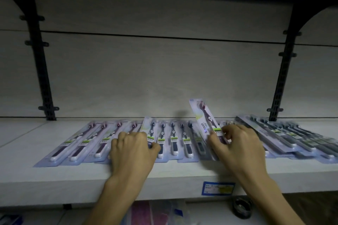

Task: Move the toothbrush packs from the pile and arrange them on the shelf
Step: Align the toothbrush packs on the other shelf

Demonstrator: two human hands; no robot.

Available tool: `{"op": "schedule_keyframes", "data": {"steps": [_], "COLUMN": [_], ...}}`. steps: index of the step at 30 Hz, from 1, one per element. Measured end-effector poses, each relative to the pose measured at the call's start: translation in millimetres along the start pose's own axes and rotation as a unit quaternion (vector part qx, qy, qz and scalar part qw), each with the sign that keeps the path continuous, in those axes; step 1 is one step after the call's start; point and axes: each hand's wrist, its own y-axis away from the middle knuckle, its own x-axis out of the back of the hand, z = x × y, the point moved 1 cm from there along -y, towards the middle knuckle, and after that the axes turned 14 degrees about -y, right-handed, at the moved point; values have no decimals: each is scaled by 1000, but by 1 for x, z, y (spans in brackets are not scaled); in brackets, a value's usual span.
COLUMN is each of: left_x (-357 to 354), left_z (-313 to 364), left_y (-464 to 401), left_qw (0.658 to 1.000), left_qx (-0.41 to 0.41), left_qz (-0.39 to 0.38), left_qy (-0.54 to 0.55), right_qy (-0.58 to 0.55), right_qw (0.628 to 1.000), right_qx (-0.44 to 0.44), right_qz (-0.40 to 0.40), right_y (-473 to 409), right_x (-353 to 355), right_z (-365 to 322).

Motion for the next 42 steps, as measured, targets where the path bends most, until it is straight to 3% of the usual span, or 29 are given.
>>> {"op": "schedule_keyframes", "data": {"steps": [17, 30, 42], "left_x": [-16, -4, 15], "left_z": [-3, -23, -129], "left_y": [-15, -10, -4], "left_qw": [994, 999, 999], "left_qx": [-69, -38, 9], "left_qz": [-86, -15, 22], "left_qy": [-5, 14, 36], "right_qy": [-7, -22, -36], "right_qw": [1000, 1000, 998], "right_qx": [-8, 22, 56], "right_qz": [-23, -3, -6], "right_y": [-6, 2, 29], "right_x": [-19, -27, -69], "right_z": [-2, -32, -120]}}
